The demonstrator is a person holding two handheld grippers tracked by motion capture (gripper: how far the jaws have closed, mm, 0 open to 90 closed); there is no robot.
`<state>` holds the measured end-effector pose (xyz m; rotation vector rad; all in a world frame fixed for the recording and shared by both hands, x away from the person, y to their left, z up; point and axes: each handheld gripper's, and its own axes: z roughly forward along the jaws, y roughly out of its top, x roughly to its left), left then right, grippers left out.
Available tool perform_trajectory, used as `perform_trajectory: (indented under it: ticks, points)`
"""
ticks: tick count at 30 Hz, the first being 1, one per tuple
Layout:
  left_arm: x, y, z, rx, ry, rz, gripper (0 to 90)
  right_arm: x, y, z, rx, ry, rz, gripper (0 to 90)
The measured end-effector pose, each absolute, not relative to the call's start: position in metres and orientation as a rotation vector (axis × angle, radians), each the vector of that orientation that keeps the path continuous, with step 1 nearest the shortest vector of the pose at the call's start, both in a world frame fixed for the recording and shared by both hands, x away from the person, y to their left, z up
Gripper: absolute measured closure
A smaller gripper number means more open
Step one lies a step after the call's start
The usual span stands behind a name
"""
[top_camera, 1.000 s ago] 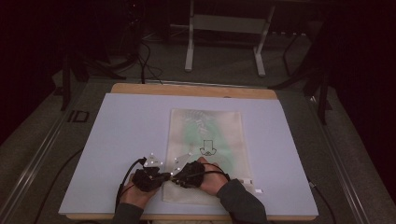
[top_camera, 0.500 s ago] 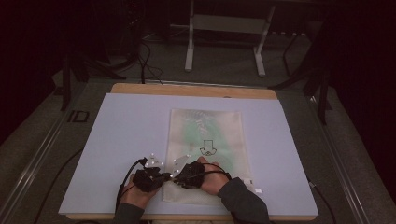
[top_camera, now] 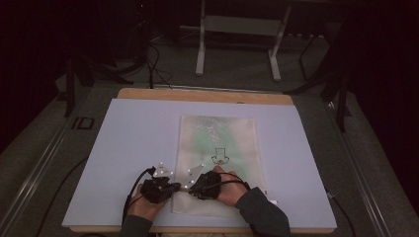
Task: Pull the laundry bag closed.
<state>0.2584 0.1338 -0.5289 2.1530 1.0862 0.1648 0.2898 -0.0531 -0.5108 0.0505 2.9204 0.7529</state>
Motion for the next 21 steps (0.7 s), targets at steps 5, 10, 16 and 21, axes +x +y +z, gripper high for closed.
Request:
perform_trajectory:
  ticks: [5, 10, 16, 21]
  points:
    - [0.258, 0.134, -0.529, 2.15, 1.088, 0.165, 89.6, 0.29, -0.056, -0.51, 0.046, 2.923, 0.746, 82.4]
    - [0.258, 0.133, -0.529, 2.152, 1.089, 0.167, 89.6, 0.29, -0.059, -0.51, 0.051, 2.926, 0.741, 82.4]
    - [0.258, 0.134, -0.529, 2.154, 1.089, 0.166, 89.6, 0.29, -0.064, -0.509, 0.049, 2.925, 0.73, 82.4]
    - [0.258, 0.133, -0.529, 2.152, 1.091, 0.167, 89.6, 0.29, -0.067, -0.509, 0.051, 2.924, 0.731, 82.4]
